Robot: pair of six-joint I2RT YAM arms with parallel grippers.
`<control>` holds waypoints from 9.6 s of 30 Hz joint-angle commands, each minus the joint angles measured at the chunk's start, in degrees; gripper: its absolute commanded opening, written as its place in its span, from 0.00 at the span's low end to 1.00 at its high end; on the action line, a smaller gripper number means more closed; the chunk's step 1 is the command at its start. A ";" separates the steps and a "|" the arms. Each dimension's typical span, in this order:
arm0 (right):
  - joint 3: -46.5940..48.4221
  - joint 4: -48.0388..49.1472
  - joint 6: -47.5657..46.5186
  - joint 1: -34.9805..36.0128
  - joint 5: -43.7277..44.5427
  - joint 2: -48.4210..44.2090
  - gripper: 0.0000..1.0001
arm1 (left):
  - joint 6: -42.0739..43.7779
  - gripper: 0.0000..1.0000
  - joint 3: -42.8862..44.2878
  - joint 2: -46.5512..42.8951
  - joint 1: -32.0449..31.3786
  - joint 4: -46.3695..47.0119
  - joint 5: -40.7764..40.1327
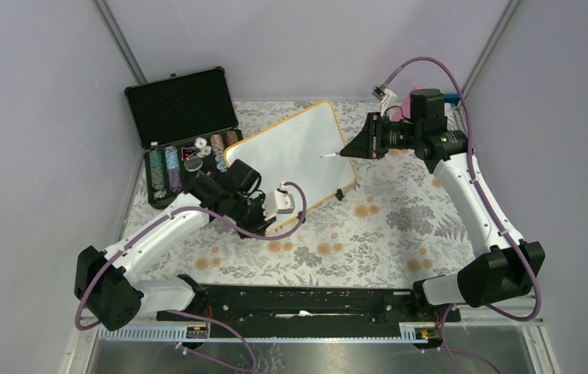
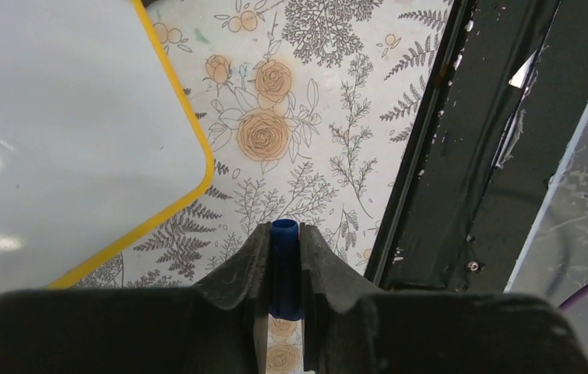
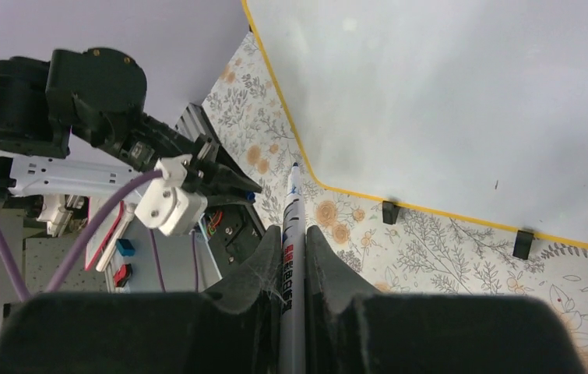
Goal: Write a sentence on the whiteboard
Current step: Place the pen cap at the center of the board, then move the whiteboard to the center of the board, then write a sentence on the whiteboard.
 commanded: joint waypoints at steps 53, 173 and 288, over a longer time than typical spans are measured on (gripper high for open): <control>-6.52 7.18 -1.99 -18.05 -1.35 0.66 0.00 | -13.45 0.78 23.86 31.69 -22.18 18.36 -7.30; 16.21 14.52 -16.74 17.48 4.08 22.28 0.00 | -21.19 0.65 23.73 22.17 40.46 23.90 31.16; 42.69 9.02 -24.65 20.38 2.97 43.40 0.00 | -45.51 0.00 23.00 35.07 42.03 50.25 51.77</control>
